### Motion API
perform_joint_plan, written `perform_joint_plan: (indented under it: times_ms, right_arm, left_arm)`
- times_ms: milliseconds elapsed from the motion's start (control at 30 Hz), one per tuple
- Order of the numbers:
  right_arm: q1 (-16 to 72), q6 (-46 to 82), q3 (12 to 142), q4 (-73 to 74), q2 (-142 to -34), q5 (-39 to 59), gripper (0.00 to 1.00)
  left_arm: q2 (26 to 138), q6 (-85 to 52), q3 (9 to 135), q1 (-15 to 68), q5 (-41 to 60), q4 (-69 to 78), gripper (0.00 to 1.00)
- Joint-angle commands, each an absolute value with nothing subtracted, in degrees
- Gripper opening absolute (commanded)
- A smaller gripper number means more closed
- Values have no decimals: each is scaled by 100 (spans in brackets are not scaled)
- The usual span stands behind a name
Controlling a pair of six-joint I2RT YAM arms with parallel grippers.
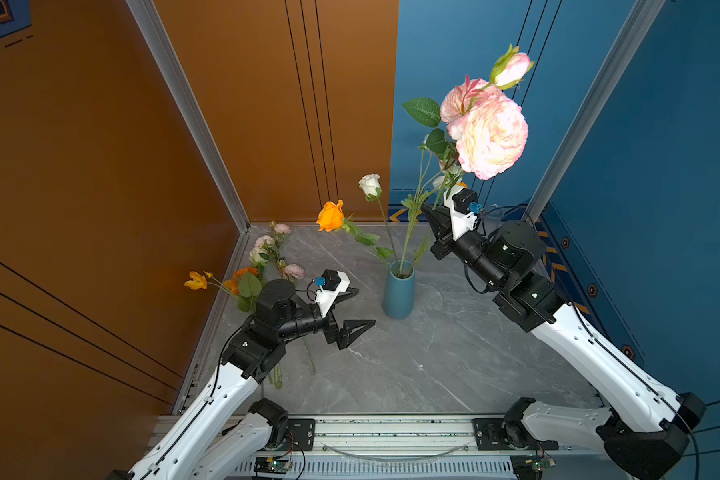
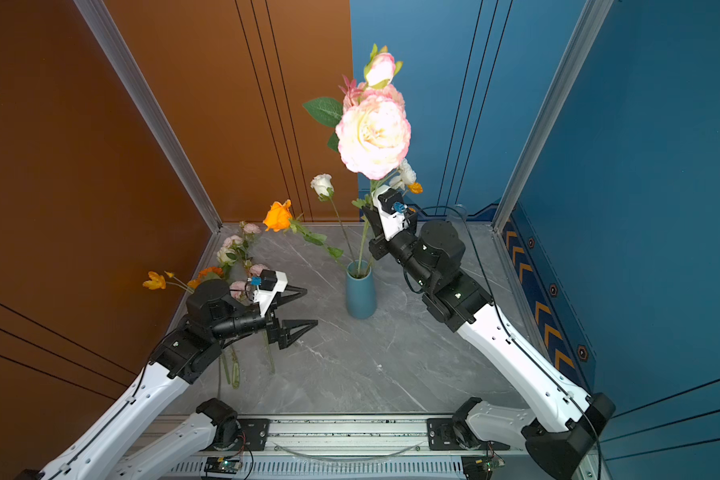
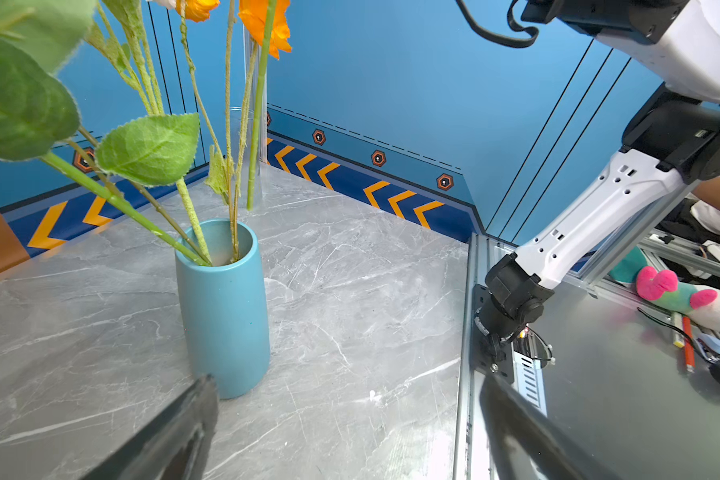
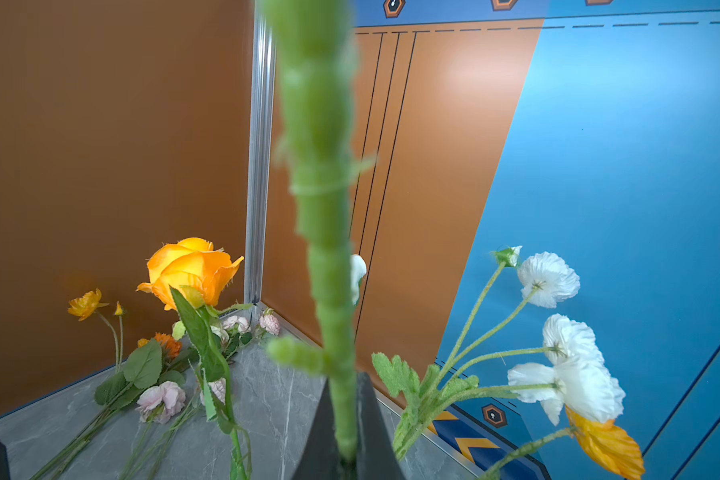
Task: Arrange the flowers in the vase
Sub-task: 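Lower the pink peony stem into the teal vase with the right gripper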
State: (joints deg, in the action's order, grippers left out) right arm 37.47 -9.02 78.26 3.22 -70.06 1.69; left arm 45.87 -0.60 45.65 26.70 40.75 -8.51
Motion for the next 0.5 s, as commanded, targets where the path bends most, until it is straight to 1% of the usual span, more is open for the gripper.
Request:
perform_joint_plan:
  times_ms: [0, 267, 467]
  right_arm:
    - [3706, -631, 8017, 580, -7170, 387, 0]
    - [3660, -329, 8063, 668, -7369, 389, 0]
    - [3664, -154, 8494, 158, -7537, 413, 0]
  left_arm:
    - [4595, 106, 4589, 2681, 3981, -735, 98]
    - [4641, 122, 4526, 2458, 4180, -668, 98]
    - [4619, 93, 4521, 2365, 4281, -634, 98]
